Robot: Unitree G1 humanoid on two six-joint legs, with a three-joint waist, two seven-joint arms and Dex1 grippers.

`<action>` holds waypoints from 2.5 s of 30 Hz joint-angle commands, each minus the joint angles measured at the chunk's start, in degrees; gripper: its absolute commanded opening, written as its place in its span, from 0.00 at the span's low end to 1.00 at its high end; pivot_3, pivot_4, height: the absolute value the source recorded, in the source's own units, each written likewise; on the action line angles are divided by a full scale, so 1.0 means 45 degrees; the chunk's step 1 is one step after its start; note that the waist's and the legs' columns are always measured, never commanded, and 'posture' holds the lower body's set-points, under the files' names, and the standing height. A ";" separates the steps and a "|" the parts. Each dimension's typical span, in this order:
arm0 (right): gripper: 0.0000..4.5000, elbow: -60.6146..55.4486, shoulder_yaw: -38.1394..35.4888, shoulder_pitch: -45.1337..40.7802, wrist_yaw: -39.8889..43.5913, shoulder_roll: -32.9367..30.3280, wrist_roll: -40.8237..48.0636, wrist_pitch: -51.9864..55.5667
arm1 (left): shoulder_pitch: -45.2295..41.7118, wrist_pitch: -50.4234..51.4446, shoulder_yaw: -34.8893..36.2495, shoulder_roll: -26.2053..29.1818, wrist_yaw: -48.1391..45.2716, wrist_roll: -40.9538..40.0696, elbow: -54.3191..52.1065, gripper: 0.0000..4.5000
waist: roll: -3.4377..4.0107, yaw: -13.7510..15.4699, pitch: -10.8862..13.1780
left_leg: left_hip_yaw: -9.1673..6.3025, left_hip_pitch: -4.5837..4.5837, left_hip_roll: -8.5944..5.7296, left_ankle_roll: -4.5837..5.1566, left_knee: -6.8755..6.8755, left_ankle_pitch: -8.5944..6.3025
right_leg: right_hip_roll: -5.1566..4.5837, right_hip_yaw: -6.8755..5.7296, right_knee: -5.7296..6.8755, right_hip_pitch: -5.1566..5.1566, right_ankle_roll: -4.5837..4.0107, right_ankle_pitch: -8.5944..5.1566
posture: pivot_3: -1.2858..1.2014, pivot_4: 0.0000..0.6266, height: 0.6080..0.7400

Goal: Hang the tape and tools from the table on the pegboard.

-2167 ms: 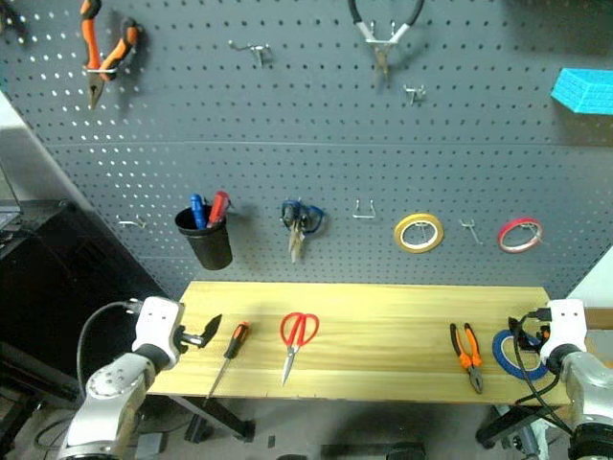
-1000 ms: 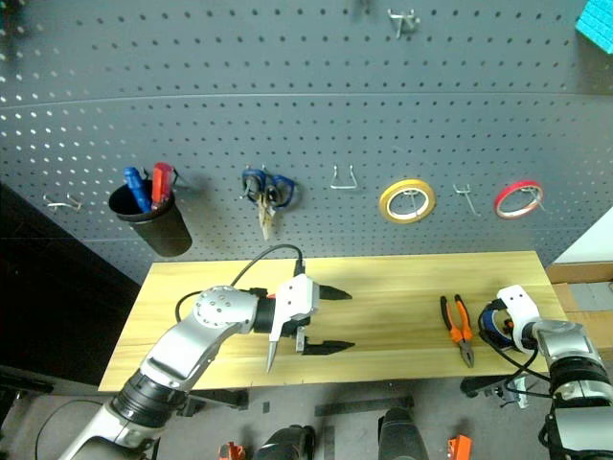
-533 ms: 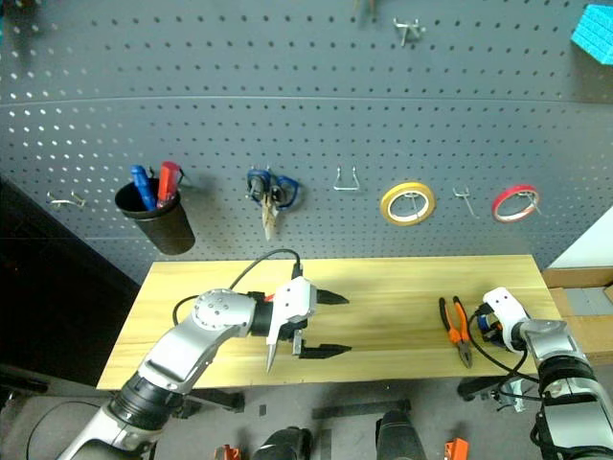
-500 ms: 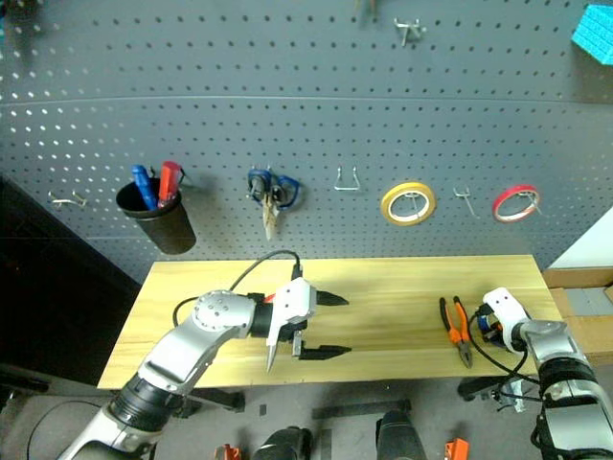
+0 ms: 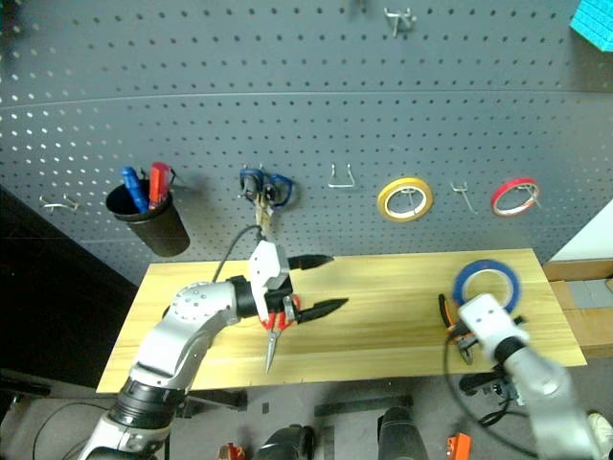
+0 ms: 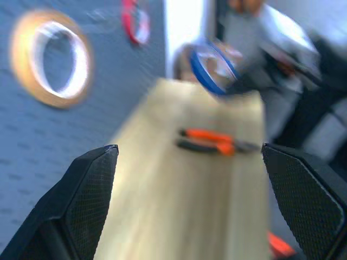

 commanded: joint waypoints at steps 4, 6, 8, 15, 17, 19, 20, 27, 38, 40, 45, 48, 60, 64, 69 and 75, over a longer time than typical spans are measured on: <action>0.15 -0.0560 -0.0682 -0.2383 -0.0964 0.0635 0.0232 -0.0770 | -0.0194 -0.0415 0.0013 -0.0308 0.0157 -0.0275 -0.0907 1.00 | -0.0009 0.0016 0.0000 | 0.0054 0.0007 0.0007 0.0028 0.0023 0.0036 | 0.0010 0.0031 -0.0018 0.0006 0.0028 0.0083 | 0.43 0.26 1.00; 0.15 0.0187 -0.0904 -0.3524 -0.0765 0.0582 0.0685 -0.0671 | -0.0281 -0.0453 -0.0024 -0.0345 0.0212 -0.0213 -0.0870 1.00 | -0.0010 0.0037 0.0000 | 0.0057 0.0012 0.0025 0.0017 0.0009 0.0082 | 0.0027 0.0023 -0.0008 0.0004 0.0034 0.0092 | 0.44 0.26 1.00; 0.15 0.1139 -0.1019 -0.4482 -0.0577 0.0503 0.0978 -0.0709 | -0.0355 -0.0493 -0.0051 -0.0374 0.0271 -0.0167 -0.0804 1.00 | -0.0010 0.0047 -0.0001 | 0.0058 0.0019 0.0060 0.0009 0.0005 0.0107 | 0.0061 0.0015 -0.0002 0.0005 0.0008 0.0116 | 0.44 0.25 1.00; 0.15 0.5765 -0.0776 -0.7305 0.0247 0.0208 0.1275 -0.1825 | -0.0615 -0.0657 -0.0196 -0.0527 0.0386 -0.0049 -0.0559 1.00 | -0.0009 -0.0014 -0.0001 | 0.0114 0.0019 0.0139 0.0010 -0.0005 0.0116 | 0.0127 0.0023 -0.0015 -0.0011 -0.0097 0.0180 | 0.44 0.25 1.00; 0.15 0.7102 -0.0667 -0.7975 0.0461 0.0141 0.1244 -0.2365 | -0.0741 -0.0664 -0.0218 -0.0646 0.0453 -0.0052 -0.0484 1.00 | -0.0010 -0.0027 -0.0001 | 0.0126 0.0019 0.0154 0.0009 -0.0005 0.0116 | 0.0139 0.0026 -0.0018 -0.0013 -0.0103 0.0184 | 0.44 0.25 1.00; 0.15 0.7900 -0.0780 -0.8383 0.0483 0.0201 0.1392 -0.2640 | -0.0809 -0.0652 -0.0232 -0.0744 0.0534 -0.0046 -0.0440 1.00 | -0.0009 -0.0033 -0.0001 | 0.0131 0.0020 0.0161 0.0010 -0.0009 0.0116 | 0.0145 0.0027 -0.0017 -0.0017 -0.0107 0.0187 | 0.44 0.25 1.00; 0.23 0.8043 -0.0846 -0.8428 0.0469 0.0230 0.1459 -0.2638 | -0.0805 -0.0674 -0.0241 -0.0757 0.0564 0.0001 -0.0420 1.00 | -0.0009 -0.0033 -0.0001 | 0.0130 0.0021 0.0163 0.0010 -0.0011 0.0116 | 0.0146 0.0027 -0.0016 -0.0018 -0.0109 0.0187 | 0.44 0.25 1.00; 0.71 0.5925 -0.0976 -0.6291 -0.0098 0.0342 0.1305 -0.1354 | -0.0276 -0.1078 -0.0332 0.0108 0.0636 0.1094 0.0120 1.00 | -0.0008 0.0015 -0.0002 | 0.0133 0.0019 0.0168 0.0008 -0.0018 0.0112 | 0.0150 0.0029 -0.0014 -0.0026 -0.0109 0.0188 | 0.45 0.25 1.00; 0.99 0.3248 -0.1450 -0.4205 -0.1303 0.2160 0.2288 0.7660 | 0.0353 -0.2243 -0.0977 0.1228 -0.0205 0.2002 0.0668 1.00 | -0.0005 0.0101 -0.0003 | 0.0161 0.0033 0.0202 0.0002 0.0003 0.0125 | 0.0183 0.0065 -0.0004 -0.0032 -0.0133 0.0232 | 0.45 0.25 1.00; 0.99 0.3841 -0.1153 -0.4513 -0.1389 0.2118 0.2134 0.7886 | 0.0330 -0.2276 -0.1027 0.1174 -0.0210 0.2032 0.0722 1.00 | -0.0005 0.0084 -0.0003 | 0.0162 0.0036 0.0220 0.0010 0.0005 0.0138 | 0.0203 0.0070 -0.0004 -0.0032 -0.0133 0.0248 | 0.45 0.25 1.00; 0.99 0.5840 -0.0864 -0.5488 -0.1675 0.1916 0.1824 0.7376 | 0.0327 -0.2351 -0.1177 0.1118 -0.0194 0.2128 0.0814 1.00 | -0.0004 0.0048 -0.0004 | 0.0164 0.0047 0.0245 0.0025 0.0001 0.0152 | 0.0232 0.0072 -0.0004 -0.0029 -0.0117 0.0253 | 0.45 0.24 1.00; 0.99 0.7076 -0.0755 -0.6110 -0.1610 0.1835 0.1824 0.7128 | 0.0375 -0.2345 -0.1204 0.1113 -0.0152 0.2153 0.0806 1.00 | -0.0004 0.0012 -0.0005 | 0.0168 0.0045 0.0248 0.0024 -0.0001 0.0152 | 0.0236 0.0078 -0.0007 -0.0031 -0.0154 0.0276 | 0.45 0.24 1.00; 0.99 1.1411 -0.0949 -0.8162 -0.1216 0.1544 0.2232 0.6715 | 0.0503 -0.2443 -0.1191 0.1070 -0.0088 0.2186 0.0845 1.00 | -0.0003 -0.0027 -0.0033 | 0.0180 0.0047 0.0247 0.0023 0.0003 0.0152 | 0.0238 0.0091 -0.0006 -0.0031 -0.0149 0.0280 | 0.46 0.22 1.00; 0.79 1.2218 -0.0568 -0.8492 -0.0893 0.1394 0.2075 0.6385 | 0.0607 -0.2399 -0.1030 0.1072 -0.0138 0.1970 0.0846 1.00 | -0.0001 -0.0028 -0.0090 | 0.0177 0.0048 0.0247 0.0023 0.0002 0.0152 | 0.0240 0.0091 -0.0007 -0.0029 -0.0149 0.0280 | 0.46 0.22 1.00; 0.62 1.1630 -0.0053 -0.8285 -0.0835 0.1728 0.2006 0.6343 | 0.0989 -0.2100 -0.0723 0.1233 -0.0101 0.1652 0.0647 1.00 | 0.0009 -0.0050 -0.0258 | 0.0179 0.0052 0.0247 0.0023 0.0000 0.0152 | 0.0240 0.0092 -0.0007 -0.0029 -0.0149 0.0280 | 0.46 0.20 1.00; 0.62 0.6263 0.0508 -0.7654 -0.1115 0.3150 0.2502 0.6278 | 0.2411 -0.0686 0.1439 0.1225 0.0837 -0.0141 -0.0404 1.00 | 0.0009 -0.0277 -0.0281 | 0.0182 0.0057 0.0274 0.0023 -0.0004 0.0152 | 0.0263 0.0112 0.0013 -0.0053 -0.0151 0.0281 | 0.46 0.19 1.00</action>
